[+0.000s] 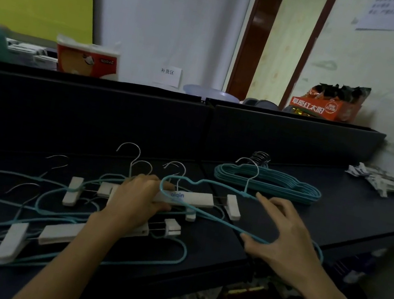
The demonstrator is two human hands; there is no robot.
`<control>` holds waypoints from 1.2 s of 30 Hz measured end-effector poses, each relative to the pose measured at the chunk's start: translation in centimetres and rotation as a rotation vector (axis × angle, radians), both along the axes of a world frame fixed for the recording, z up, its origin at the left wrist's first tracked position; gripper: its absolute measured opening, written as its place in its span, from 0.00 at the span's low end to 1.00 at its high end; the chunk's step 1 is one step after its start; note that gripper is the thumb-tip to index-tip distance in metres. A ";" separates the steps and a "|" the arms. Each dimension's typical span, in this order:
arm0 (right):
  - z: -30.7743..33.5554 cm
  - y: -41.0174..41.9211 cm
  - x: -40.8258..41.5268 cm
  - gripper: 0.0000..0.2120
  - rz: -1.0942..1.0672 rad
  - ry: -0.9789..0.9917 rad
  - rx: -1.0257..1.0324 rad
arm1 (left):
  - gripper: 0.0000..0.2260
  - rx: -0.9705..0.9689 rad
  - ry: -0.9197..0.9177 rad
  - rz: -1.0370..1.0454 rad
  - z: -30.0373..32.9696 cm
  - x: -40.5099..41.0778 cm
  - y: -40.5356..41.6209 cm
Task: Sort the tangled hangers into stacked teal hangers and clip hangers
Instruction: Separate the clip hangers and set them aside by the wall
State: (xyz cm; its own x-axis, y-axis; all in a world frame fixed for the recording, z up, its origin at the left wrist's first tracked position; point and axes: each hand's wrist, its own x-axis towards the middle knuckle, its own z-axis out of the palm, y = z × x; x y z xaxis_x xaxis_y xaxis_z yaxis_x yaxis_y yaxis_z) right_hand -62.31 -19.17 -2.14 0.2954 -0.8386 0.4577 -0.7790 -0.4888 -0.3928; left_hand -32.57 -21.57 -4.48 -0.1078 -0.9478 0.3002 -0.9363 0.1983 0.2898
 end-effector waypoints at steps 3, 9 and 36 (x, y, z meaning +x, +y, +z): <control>0.0 0.5 0.1 0.42 -0.040 -0.016 -0.014 | 0.17 -0.033 0.098 -0.067 -0.2 0.1 -0.2; 0.0 2.0 0.6 0.40 -0.106 -0.036 -0.072 | 0.16 -0.161 0.211 -0.164 -0.4 0.1 -0.5; 1.8 -1.0 -21.3 0.39 -0.206 -0.070 -0.153 | 0.18 -0.114 0.096 -0.132 1.6 -20.1 -5.9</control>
State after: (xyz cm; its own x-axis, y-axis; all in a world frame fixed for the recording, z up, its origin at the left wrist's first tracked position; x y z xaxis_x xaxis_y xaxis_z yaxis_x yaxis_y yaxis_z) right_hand -83.58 -20.12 -0.34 0.0887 -0.7972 0.5972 -0.8414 -0.3808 -0.3834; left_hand -52.72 -27.50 -2.87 -0.1946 -0.8867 0.4194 -0.8692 0.3540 0.3453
